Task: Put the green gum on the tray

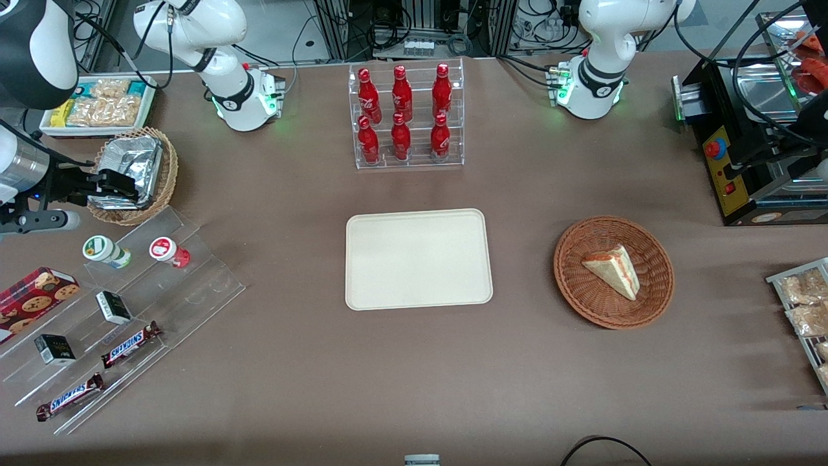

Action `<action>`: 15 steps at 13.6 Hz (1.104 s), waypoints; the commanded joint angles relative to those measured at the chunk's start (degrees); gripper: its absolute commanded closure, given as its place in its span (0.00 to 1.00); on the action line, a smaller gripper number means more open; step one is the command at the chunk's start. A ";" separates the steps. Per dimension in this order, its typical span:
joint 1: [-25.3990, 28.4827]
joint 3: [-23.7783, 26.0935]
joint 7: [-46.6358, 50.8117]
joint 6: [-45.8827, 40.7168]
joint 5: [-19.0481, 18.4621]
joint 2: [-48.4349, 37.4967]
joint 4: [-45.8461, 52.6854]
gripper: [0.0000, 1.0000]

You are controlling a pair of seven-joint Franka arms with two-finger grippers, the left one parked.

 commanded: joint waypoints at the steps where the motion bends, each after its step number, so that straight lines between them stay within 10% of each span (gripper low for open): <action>1: 0.28 -0.04 0.56 -0.75 -1.47 0.56 1.35 0.00; 6: -0.07 0.05 -1.11 0.93 -1.47 1.08 0.39 0.00; 15: -8.40 -0.57 -36.65 13.47 -1.47 1.26 -7.25 0.00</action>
